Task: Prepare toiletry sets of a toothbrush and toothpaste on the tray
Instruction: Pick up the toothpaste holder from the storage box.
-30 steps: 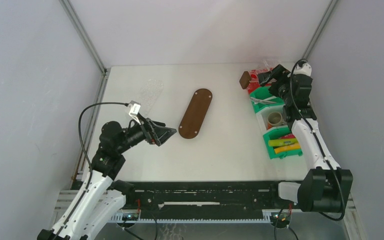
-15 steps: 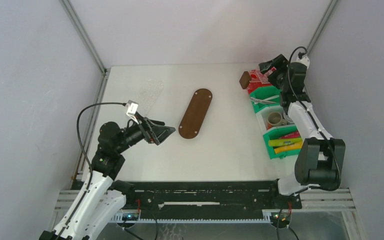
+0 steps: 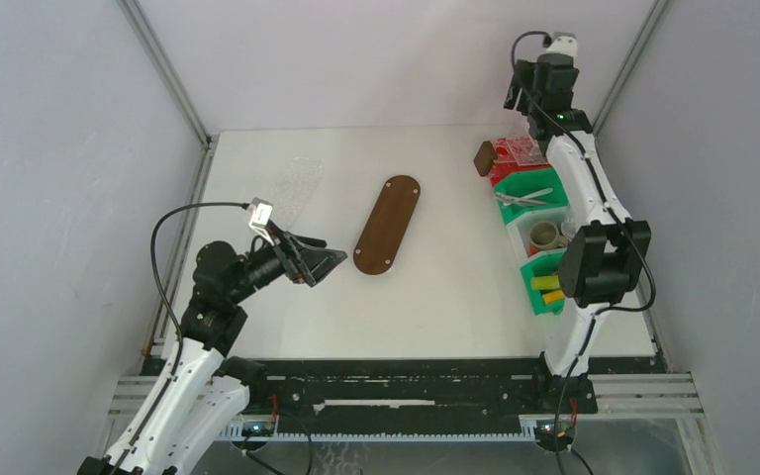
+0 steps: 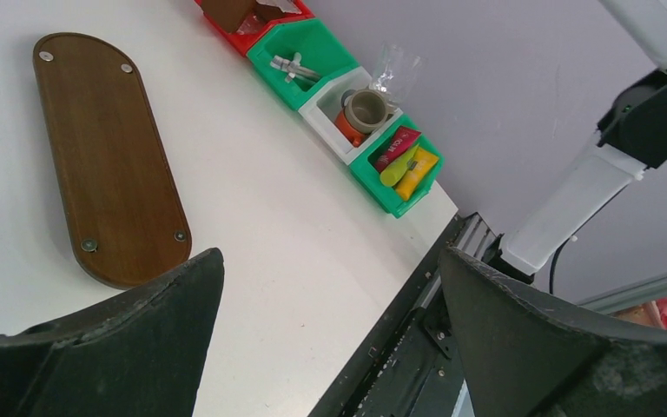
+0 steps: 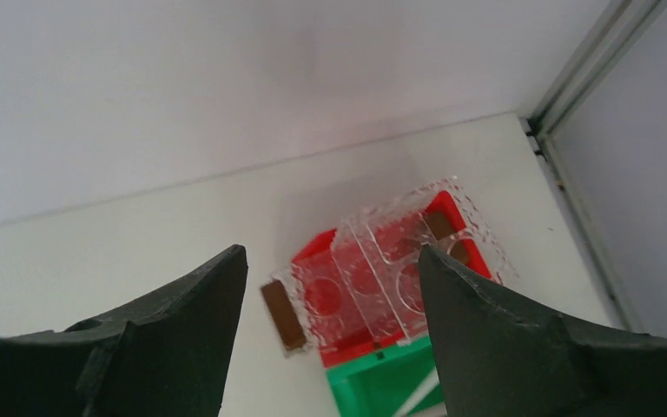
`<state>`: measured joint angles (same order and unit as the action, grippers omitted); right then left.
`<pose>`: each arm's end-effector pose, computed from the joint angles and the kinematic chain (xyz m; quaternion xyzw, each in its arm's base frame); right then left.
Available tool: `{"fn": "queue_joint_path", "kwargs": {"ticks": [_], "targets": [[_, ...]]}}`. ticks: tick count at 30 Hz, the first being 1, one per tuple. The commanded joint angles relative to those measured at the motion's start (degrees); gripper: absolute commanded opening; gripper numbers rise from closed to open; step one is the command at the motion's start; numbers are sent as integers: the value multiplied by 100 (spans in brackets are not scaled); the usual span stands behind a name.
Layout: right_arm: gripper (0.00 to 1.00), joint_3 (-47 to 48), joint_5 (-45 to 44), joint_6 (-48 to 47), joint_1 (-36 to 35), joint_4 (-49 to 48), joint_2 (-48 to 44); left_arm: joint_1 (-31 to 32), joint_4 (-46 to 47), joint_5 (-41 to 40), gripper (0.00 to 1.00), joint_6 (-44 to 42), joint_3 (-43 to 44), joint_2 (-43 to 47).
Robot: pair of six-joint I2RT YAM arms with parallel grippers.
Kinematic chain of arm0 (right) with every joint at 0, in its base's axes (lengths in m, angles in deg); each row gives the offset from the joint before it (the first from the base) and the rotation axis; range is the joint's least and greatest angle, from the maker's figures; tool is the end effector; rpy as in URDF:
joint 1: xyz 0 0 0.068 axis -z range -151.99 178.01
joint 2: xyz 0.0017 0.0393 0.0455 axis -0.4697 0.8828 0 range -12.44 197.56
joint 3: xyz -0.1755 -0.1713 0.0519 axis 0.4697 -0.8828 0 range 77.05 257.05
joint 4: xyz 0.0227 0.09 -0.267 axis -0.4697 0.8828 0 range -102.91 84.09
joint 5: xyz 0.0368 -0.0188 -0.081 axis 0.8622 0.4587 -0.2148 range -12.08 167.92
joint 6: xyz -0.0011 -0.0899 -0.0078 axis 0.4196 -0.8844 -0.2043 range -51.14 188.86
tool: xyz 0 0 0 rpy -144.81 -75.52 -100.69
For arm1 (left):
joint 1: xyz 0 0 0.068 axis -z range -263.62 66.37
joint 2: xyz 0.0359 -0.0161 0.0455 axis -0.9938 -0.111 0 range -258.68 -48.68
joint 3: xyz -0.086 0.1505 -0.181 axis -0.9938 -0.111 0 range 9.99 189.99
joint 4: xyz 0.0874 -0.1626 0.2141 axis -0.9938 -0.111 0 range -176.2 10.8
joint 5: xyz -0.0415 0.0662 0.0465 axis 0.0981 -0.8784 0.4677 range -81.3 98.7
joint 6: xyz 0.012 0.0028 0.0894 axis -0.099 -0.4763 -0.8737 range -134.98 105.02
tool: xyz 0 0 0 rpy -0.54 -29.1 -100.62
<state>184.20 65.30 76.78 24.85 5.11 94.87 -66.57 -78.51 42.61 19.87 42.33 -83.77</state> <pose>0.5047 0.0103 0.3552 0.0978 0.8017 -0.0323 0.5888 0.2103 -0.1115 0.2940 0.0937 0.7114 -0.4794 0.5053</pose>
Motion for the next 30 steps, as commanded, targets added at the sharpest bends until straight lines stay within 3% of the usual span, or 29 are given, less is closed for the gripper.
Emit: {"fn": "queue_joint_path", "kwargs": {"ticks": [1,8,24,30], "targets": [[79,432,-715,-1353,-69,860,302,-53,256,157,97,92,-102,96],[67,498,-1022,-1878,-68,932,729,-12,274,164,97,102,-113,118],[60,780,-1342,-2400,-175,784,1405,41,298,164,97,103,-122,119],[46,877,-1383,-2461,-203,791,1550,52,301,168,97,105,-122,130]]}}
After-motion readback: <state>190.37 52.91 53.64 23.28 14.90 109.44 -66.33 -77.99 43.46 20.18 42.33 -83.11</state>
